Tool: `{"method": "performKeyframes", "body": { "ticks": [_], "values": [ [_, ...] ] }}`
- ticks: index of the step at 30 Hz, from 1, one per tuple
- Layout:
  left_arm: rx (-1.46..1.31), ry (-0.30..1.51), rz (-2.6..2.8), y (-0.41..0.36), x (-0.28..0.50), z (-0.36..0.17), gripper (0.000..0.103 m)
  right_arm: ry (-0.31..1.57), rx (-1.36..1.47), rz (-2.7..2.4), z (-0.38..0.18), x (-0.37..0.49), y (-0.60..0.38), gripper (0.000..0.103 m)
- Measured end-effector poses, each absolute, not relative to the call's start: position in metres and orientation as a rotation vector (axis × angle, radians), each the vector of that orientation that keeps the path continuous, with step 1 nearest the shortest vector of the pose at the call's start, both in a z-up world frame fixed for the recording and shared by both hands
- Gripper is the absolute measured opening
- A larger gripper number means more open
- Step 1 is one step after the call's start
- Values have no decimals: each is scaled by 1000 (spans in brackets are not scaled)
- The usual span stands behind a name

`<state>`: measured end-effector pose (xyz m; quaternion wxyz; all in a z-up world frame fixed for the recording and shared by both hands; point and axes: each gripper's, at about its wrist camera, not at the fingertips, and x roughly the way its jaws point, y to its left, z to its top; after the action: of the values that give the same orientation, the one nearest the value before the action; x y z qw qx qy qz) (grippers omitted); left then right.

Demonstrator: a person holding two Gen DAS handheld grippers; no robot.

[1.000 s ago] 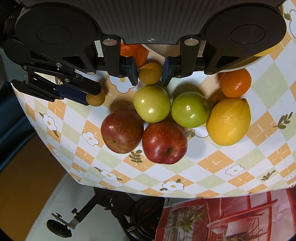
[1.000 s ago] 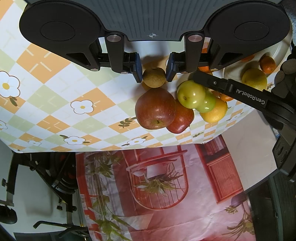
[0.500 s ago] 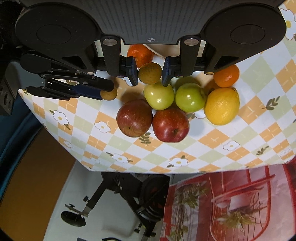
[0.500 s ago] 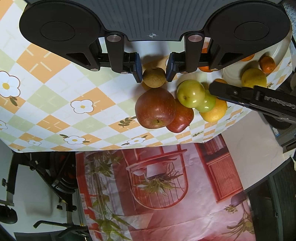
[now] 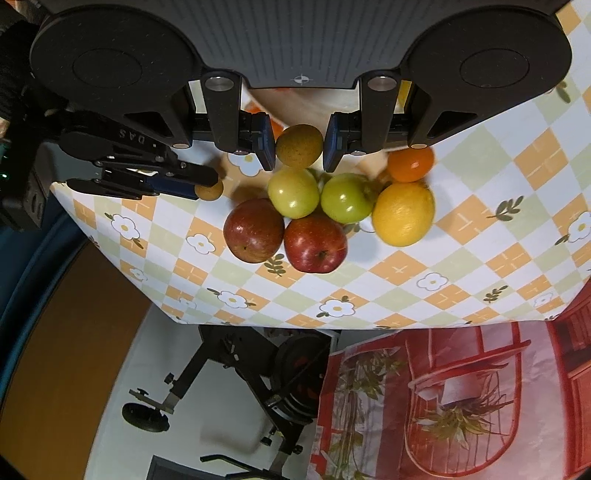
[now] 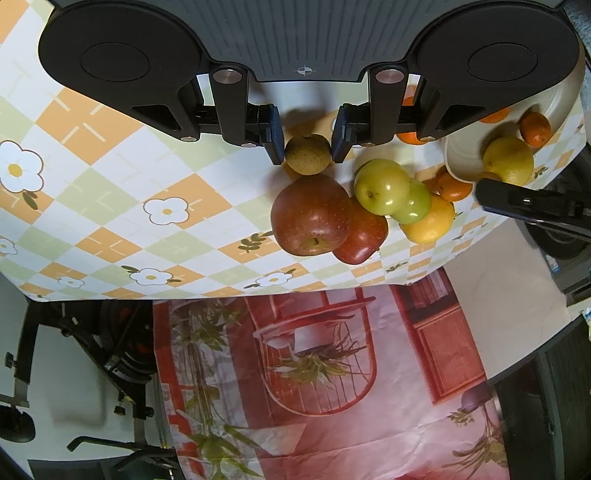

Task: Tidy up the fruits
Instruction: 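Carry both small brown fruits toward the cream plate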

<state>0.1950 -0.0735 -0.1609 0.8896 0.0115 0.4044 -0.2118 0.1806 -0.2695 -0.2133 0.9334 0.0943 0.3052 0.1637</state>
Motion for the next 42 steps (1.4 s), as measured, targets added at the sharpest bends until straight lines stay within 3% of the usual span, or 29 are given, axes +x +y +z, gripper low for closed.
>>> {"method": "performKeyframes", "body": {
  "ticks": [16,42],
  "values": [
    [-42,854,-375,-6,154,-153,29,628,181,390,-200,156,-246,25],
    [-31,898,-358,24,115,-181,29,672,58,549,-169,111,-181,25]
  ]
}}
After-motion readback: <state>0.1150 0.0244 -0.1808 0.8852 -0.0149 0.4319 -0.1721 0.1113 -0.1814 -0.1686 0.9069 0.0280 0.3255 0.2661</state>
